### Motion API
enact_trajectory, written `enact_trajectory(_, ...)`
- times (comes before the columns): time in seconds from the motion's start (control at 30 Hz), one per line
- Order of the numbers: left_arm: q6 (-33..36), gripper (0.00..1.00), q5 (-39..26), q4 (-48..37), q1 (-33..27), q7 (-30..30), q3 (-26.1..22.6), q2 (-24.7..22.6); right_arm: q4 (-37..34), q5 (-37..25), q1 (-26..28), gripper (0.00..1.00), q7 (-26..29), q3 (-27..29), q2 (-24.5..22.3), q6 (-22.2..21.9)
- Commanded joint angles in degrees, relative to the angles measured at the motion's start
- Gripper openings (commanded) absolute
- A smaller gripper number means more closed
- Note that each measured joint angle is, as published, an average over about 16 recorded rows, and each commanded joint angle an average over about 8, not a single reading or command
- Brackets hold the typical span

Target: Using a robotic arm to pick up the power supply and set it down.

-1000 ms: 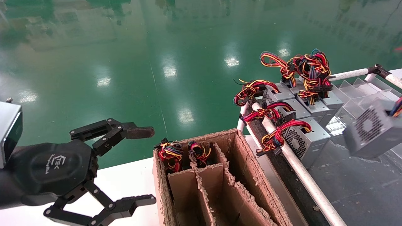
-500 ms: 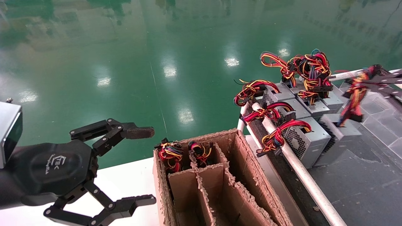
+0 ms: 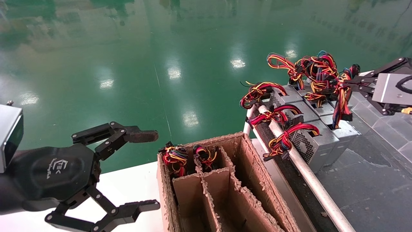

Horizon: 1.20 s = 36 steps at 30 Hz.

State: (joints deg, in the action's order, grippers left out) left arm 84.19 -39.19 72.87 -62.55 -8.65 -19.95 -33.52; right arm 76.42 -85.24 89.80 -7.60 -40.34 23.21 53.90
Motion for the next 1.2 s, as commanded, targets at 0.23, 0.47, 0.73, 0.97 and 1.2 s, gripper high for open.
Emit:
enact_trajectory(0.23,0.0,1.00,0.0,0.0,0.0,0.0,0.0,0.0,0.3,0.2,-0.2,1.00,0.6,0.0,0.4,-0.4)
enact_trajectory(0.47,0.0,1.00,0.0,0.0,0.0,0.0,0.0,0.0,0.6,1.5,-0.4,1.00,0.6,0.3,-0.2,0.0)
enact_trajectory(0.73,0.0,1.00,0.0,0.0,0.0,0.0,0.0,0.0,0.7,6.8,-0.8,1.00,1.2,1.6,-1.6,1.5)
enact_trajectory(0.97,0.0,1.00,0.0,0.0,0.0,0.0,0.0,0.0,-1.8,21.6,-3.3,1.00,3.9,5.4,-3.9,2.8)
enact_trajectory(1.2,0.0,1.00,0.0,0.0,0.0,0.0,0.0,0.0,-5.8,33.5,-6.8,1.00,6.6,8.2,-4.6,4.1)
